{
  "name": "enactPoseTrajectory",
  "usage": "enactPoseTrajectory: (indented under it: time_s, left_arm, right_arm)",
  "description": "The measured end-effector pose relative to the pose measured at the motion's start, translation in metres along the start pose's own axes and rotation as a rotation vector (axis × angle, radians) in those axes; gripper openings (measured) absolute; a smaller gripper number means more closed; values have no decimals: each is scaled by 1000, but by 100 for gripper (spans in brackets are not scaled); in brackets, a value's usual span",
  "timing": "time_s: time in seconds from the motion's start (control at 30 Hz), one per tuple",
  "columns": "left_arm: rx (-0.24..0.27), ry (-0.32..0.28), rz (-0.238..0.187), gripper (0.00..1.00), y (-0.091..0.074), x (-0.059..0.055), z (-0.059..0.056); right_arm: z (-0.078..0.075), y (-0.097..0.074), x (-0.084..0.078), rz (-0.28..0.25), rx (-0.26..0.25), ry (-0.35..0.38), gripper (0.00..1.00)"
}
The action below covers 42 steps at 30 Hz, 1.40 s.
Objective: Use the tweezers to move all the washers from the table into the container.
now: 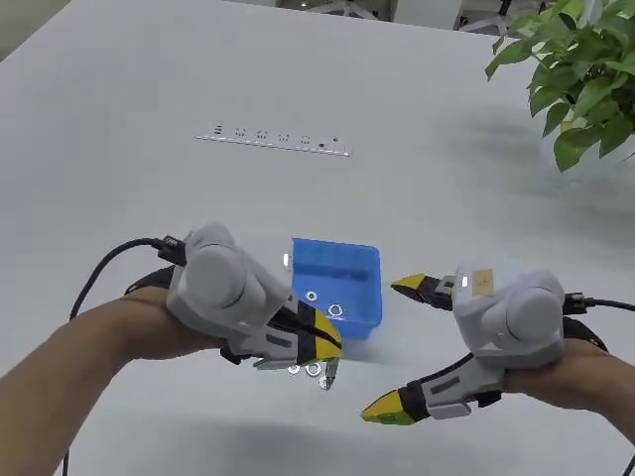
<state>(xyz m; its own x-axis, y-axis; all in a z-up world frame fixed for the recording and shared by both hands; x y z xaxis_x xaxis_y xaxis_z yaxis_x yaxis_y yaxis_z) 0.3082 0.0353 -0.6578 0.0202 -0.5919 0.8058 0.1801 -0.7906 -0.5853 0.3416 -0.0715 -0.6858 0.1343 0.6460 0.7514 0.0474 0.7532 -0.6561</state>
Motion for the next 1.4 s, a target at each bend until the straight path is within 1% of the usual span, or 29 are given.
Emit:
enactPoseTrajectory:
  time_s: [0.23,0.37,0.57,0.73,0.87,0.97,1.07,1.2,1.27,1.4]
  left_arm:
    - [0,-5,-6,5,1,-1,1]
    - [-1,-2,0,5,1,-2,2]
    - [7,-6,-14,5,2,-4,3]
    - [1,-7,-11,5,1,-4,2]
    - [-2,-10,-9,5,1,-5,2]
    - [-1,-10,-7,5,1,-5,1]
    - [-1,-14,-2,5,1,-4,2]
    - [-3,-13,4,5,1,-5,2]
    - [-5,-13,7,5,1,-5,2]
    - [-7,-7,10,5,1,-5,2]
  right_arm:
    - [2,0,-3,4,5,7,96]
    - [3,1,-4,5,7,10,95]
    - [5,2,-5,9,17,9,93]
    - [9,6,-3,11,36,-9,87]
    - [12,10,0,20,54,-27,78]
    - [13,14,0,40,76,-28,70]
    - [15,16,2,33,87,-43,67]
    - [16,20,5,37,105,-64,61]
    - [18,22,7,31,115,-75,58]
    - [19,25,8,39,137,-81,47]
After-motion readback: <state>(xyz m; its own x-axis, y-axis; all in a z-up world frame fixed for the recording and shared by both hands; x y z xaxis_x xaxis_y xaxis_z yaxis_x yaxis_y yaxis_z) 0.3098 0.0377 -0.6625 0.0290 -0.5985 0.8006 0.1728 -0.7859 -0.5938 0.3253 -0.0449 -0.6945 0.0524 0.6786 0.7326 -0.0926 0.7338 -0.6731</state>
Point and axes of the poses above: the centre of the closed fingertips' face, and the gripper's own axes: y roughly forward along the fingers, z roughly to its left, x roughly out of its top, the point moved 6 cm from there along -y, roughly backward along the fingers, and after that the axes turned 6 degrees about y, right-handed, at the moved point
